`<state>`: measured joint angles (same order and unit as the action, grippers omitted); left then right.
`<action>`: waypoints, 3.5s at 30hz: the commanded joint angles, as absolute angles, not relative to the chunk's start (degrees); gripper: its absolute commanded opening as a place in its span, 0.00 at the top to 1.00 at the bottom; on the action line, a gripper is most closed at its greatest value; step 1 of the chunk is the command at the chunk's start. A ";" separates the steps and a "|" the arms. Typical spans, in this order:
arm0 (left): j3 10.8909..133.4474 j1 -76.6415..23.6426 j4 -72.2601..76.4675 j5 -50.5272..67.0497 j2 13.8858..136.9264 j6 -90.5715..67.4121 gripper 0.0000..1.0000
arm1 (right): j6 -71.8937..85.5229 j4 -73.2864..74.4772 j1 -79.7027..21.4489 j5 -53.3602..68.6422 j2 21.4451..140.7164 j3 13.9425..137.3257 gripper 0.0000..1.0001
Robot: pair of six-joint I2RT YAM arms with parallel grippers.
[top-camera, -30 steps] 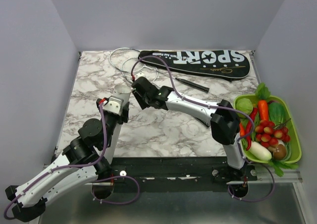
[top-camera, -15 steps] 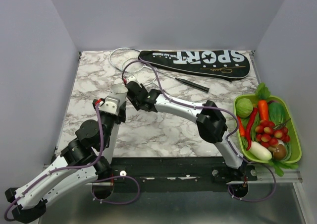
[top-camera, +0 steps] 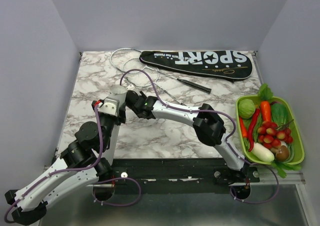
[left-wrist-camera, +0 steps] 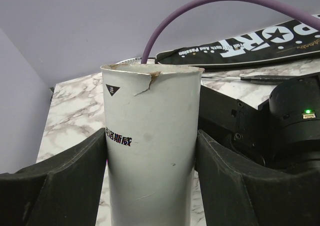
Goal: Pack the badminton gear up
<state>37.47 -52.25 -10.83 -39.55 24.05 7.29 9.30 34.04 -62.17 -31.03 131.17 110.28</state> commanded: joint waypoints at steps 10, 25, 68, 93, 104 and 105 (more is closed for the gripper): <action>36.21 -52.38 -14.77 -42.80 24.61 4.48 1.00 | 8.09 34.54 -62.58 -41.57 131.75 109.78 0.43; 36.04 -52.38 -15.55 -42.36 23.55 3.96 1.00 | 7.47 34.19 -62.49 -44.38 134.30 109.25 0.65; 40.43 -52.38 5.98 16.60 46.49 1.85 1.00 | 12.74 60.20 -46.50 -10.04 65.66 84.29 0.99; 36.65 -52.30 12.83 27.95 43.33 -9.49 1.00 | 16.96 65.13 -42.54 20.12 60.73 96.77 0.99; 34.54 -52.29 12.30 27.07 40.61 -8.26 1.00 | 21.00 58.45 -42.54 28.38 66.70 94.92 0.99; 34.54 -52.29 12.39 26.90 40.26 -8.26 1.00 | 21.35 58.27 -42.54 28.74 67.06 94.83 0.99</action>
<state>35.88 -52.25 11.42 26.65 41.58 -8.62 19.44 61.10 -42.74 23.99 65.41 95.53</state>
